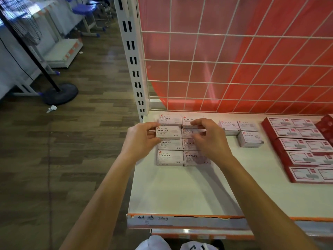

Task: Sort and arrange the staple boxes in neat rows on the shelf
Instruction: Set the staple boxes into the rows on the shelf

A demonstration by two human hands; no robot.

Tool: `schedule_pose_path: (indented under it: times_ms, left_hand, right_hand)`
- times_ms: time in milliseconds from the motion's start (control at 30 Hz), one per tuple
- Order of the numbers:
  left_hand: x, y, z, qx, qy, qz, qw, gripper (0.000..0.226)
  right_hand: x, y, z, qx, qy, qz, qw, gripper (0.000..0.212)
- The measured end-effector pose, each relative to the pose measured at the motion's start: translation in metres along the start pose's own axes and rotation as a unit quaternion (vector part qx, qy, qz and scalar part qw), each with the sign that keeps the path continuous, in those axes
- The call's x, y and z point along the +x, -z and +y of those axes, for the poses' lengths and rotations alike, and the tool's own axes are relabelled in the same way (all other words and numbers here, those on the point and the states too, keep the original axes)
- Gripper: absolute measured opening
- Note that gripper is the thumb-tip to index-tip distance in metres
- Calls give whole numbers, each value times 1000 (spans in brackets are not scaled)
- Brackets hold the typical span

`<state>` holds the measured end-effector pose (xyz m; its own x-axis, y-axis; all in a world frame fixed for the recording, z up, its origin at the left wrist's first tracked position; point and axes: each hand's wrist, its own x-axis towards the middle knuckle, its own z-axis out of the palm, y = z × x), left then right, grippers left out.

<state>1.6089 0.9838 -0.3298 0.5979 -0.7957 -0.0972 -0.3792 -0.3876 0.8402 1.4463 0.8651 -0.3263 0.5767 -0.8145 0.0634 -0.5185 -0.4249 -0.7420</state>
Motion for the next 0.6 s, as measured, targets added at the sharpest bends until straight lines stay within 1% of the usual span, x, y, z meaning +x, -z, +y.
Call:
schedule_pose_path:
  times_ms: [100, 200, 267, 333, 433, 500, 533, 600]
  left_hand:
    - [2, -2, 0, 10, 0, 0, 1000, 43]
    - [5, -3, 1, 16, 2, -1, 1000, 44]
    - [6, -4, 2, 16, 4, 2, 1000, 48]
    - [8, -5, 3, 12, 7, 5, 1000, 54]
    - [10, -5, 4, 12, 17, -1, 1000, 60]
    - [12, -5, 5, 16, 22, -10, 1000, 64]
    - [13, -4, 5, 17, 25, -13, 999, 66]
    - [15, -4, 6, 21, 29, -18, 999, 68]
  right_hand:
    - [7, 5, 0, -44, 11, 9, 999, 37]
    - [15, 8, 1, -73, 19, 47, 996, 35]
    - [22, 11, 4, -90, 31, 56, 994, 36]
    - [32, 14, 6, -116, 41, 24, 992, 41]
    - [45, 15, 6, -149, 32, -69, 986, 50]
    - [51, 15, 3, -183, 18, -125, 975, 49]
    - [54, 14, 2, -201, 9, -146, 969, 48]
    - [58, 14, 0, -217, -12, -160, 963, 49]
